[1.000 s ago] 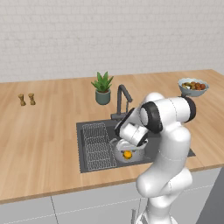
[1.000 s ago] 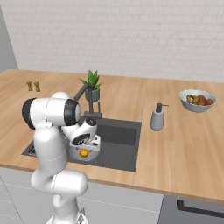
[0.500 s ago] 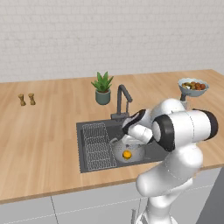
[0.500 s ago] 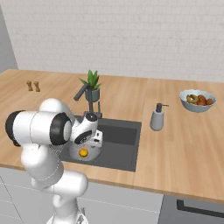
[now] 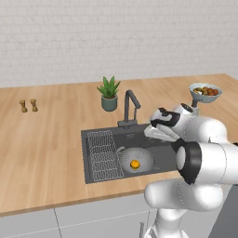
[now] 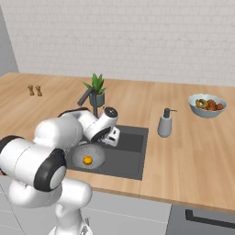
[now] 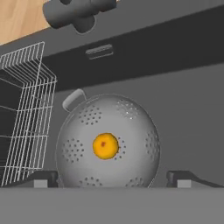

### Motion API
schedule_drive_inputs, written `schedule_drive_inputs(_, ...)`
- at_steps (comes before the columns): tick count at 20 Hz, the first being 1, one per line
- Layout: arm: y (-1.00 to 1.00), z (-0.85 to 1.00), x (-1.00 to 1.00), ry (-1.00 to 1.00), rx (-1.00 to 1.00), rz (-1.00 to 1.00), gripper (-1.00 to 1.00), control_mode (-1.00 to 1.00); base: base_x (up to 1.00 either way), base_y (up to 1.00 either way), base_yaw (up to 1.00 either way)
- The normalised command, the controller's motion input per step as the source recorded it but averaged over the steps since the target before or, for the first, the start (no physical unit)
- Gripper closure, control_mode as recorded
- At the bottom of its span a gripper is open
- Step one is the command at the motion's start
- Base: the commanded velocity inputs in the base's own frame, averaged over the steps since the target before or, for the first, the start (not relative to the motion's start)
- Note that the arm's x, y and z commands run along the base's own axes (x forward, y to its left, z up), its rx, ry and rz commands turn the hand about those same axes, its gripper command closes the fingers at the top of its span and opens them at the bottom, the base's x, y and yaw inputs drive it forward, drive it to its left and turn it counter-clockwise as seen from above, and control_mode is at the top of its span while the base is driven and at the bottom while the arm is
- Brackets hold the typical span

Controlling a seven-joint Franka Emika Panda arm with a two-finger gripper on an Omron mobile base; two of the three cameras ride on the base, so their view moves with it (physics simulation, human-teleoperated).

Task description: Put the colander in the sink, put the tangerine in the colander, and turn on the sink faucet and pour water over the colander.

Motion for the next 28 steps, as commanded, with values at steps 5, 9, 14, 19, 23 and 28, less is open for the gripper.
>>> schedule_drive_inputs(5,-0.11,0.58,0.06,-0.06,0.18,-0.12,-1.00,-1.00,0.00,0.00,0.00)
schedule_drive_inputs(9,0.00,0.30,0.18,-0.11,0.14,-0.10,-1.00,-1.00,0.00,0.00,0.00)
schedule_drive_inputs(14,0.00,0.05,0.35,-0.09,0.10,-0.05,-1.00,-1.00,0.00,0.00,0.00)
schedule_drive_inputs(19,0.03,0.00,0.37,-0.08,0.09,-0.02,-1.00,-1.00,0.00,0.00,0.00)
schedule_drive_inputs(23,0.03,0.00,0.44,-0.06,0.09,-0.01,-1.00,-1.00,0.00,0.00,0.00)
schedule_drive_inputs(28,0.13,0.00,0.39,-0.04,0.09,0.00,-1.00,-1.00,0.00,0.00,0.00)
